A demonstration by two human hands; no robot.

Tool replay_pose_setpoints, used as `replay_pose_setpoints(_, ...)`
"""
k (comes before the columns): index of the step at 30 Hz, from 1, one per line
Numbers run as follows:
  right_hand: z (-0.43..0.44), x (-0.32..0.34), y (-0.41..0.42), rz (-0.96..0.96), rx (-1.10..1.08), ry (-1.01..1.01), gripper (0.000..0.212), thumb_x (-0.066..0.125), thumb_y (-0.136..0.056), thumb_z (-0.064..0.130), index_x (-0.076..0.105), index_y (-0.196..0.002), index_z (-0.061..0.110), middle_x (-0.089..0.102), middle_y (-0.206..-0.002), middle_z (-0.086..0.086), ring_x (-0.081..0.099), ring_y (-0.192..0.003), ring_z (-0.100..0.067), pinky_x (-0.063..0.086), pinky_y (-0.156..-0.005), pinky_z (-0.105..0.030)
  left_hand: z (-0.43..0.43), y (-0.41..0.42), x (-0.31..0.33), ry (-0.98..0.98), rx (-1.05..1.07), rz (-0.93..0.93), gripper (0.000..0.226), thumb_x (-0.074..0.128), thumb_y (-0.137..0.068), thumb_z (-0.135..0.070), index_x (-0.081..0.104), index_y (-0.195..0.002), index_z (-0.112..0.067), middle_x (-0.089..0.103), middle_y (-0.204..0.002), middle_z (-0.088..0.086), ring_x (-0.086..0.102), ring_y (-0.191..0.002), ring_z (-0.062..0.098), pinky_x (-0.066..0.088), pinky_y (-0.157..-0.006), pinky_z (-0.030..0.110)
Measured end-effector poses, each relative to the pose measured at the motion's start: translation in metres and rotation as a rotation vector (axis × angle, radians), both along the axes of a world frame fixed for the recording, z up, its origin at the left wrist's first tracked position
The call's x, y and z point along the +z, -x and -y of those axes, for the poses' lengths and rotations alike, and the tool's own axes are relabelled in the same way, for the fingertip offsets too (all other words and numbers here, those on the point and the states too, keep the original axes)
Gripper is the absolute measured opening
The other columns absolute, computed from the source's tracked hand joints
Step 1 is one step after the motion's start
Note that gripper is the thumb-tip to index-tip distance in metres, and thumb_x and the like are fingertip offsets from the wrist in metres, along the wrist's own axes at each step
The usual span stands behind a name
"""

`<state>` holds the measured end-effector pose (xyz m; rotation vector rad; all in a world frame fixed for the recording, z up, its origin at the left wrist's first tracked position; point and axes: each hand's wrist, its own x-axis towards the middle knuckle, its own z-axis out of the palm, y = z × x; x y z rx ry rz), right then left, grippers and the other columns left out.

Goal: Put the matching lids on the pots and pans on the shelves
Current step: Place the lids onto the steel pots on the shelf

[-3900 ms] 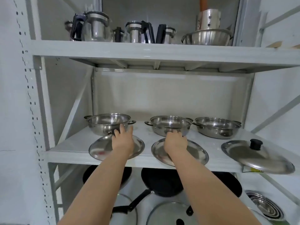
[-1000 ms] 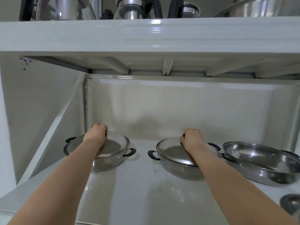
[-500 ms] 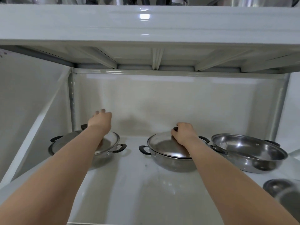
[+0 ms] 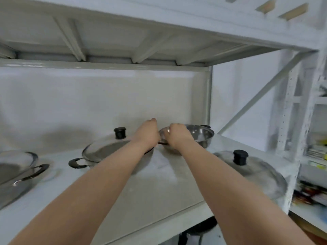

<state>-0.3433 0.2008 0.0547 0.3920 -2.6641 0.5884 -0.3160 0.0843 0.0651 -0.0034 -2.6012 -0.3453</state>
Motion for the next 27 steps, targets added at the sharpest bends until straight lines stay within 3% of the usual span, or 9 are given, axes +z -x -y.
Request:
replay_pose_setpoints(3, -0.043, -0.004, 0.001, -0.013, -0.079, -0.07, 0.036, 0.046, -0.093, 0.028, 0.06, -0.117, 0.004, 0.061, -0.122, -0.019, 0.054, -0.116, -0.035, 0.046, -0.091, -0.037, -0.037, 0.007, -0.019, 0.072, -0.01, 0.053, 0.028, 0.047, -0.09, -0.012, 0.054, -0.116, -0.004, 0.06, -0.123, 0.02, 0.058, -0.113, 0.036, 0.048, -0.089, 0.04)
replay_pose_setpoints(9, -0.138, -0.009, 0.008, 0.019, -0.186, -0.41, 0.033, 0.046, -0.093, 0.023, 0.057, -0.121, 0.013, 0.059, -0.12, -0.008, 0.047, -0.117, -0.026, 0.042, -0.094, -0.037, -0.079, 0.023, -0.041, 0.148, 0.144, 0.134, 0.037, 0.043, -0.09, -0.011, 0.051, -0.126, -0.008, 0.056, -0.131, 0.015, 0.053, -0.122, 0.034, 0.045, -0.096, 0.039)
replay_pose_setpoints(14, -0.186, -0.012, 0.003, 0.144, -0.319, -0.577, 0.031, 0.041, -0.092, 0.024, 0.063, -0.112, 0.014, 0.063, -0.108, -0.005, 0.062, -0.097, -0.025, 0.052, -0.083, -0.034, -0.091, 0.035, -0.044, 0.155, 0.267, 0.189, 0.04, 0.047, -0.086, -0.016, 0.051, -0.126, -0.012, 0.057, -0.129, 0.016, 0.051, -0.12, 0.034, 0.045, -0.094, 0.038)
replay_pose_setpoints(18, -0.185, -0.012, 0.0, 0.195, -0.349, -0.594, 0.035, 0.039, -0.092, 0.03, 0.065, -0.108, 0.014, 0.061, -0.097, -0.004, 0.062, -0.087, -0.023, 0.054, -0.078, -0.033, -0.101, 0.04, -0.041, 0.128, 0.337, 0.27, 0.043, 0.049, -0.086, -0.024, 0.049, -0.128, -0.013, 0.056, -0.131, 0.015, 0.052, -0.121, 0.035, 0.045, -0.095, 0.039)
replay_pose_setpoints(23, -0.179, -0.021, -0.008, 0.321, -0.295, -0.717, 0.031, 0.049, -0.09, 0.015, 0.064, -0.117, 0.015, 0.062, -0.12, -0.001, 0.061, -0.109, -0.023, 0.049, -0.076, -0.03, -0.109, 0.038, -0.038, 0.172, 0.329, 0.293, 0.041, 0.043, -0.09, -0.019, 0.049, -0.131, -0.018, 0.053, -0.136, 0.01, 0.053, -0.123, 0.031, 0.041, -0.1, 0.036)
replay_pose_setpoints(27, -0.189, 0.009, -0.028, 0.269, -0.223, -0.598, 0.032, 0.045, -0.095, 0.011, 0.058, -0.124, 0.01, 0.057, -0.13, -0.007, 0.053, -0.122, -0.027, 0.044, -0.092, -0.034, -0.107, 0.034, -0.033, 0.232, 0.322, 0.301, 0.041, 0.043, -0.089, -0.017, 0.05, -0.129, -0.02, 0.055, -0.132, 0.008, 0.054, -0.121, 0.029, 0.041, -0.098, 0.037)
